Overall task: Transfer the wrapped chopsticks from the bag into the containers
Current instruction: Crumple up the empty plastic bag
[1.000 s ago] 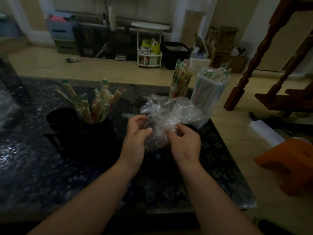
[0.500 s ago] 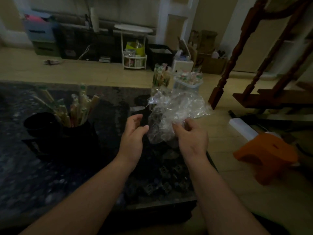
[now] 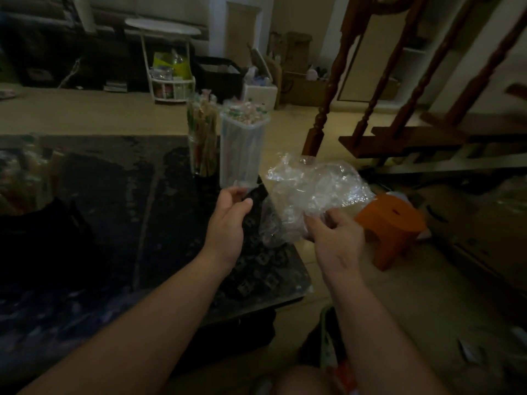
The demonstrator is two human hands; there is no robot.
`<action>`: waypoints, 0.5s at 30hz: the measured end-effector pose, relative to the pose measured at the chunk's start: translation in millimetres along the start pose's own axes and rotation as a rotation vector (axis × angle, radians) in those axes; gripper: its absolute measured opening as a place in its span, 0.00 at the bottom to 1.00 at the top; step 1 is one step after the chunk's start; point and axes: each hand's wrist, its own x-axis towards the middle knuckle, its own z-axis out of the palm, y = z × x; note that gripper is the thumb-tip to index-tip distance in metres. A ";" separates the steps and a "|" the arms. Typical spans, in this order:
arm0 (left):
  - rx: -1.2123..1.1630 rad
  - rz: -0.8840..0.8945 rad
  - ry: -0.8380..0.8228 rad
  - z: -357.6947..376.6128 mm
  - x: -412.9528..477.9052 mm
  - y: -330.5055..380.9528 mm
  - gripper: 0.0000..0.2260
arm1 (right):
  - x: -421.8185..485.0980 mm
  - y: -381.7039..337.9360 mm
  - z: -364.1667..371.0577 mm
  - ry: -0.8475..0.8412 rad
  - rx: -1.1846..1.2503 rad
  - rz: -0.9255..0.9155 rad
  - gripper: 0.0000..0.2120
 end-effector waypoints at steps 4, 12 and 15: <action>0.023 -0.035 -0.065 35.7 -5.6 -8.7 0.08 | -0.7 15.7 -40.5 0.062 0.000 0.048 0.14; 0.179 -0.110 -0.194 90.7 -23.0 -47.3 0.10 | -20.7 68.1 -98.7 0.164 -0.056 0.233 0.08; 0.203 -0.140 -0.254 107.3 -30.0 -60.8 0.11 | -37.4 94.7 -118.4 0.208 -0.041 0.319 0.14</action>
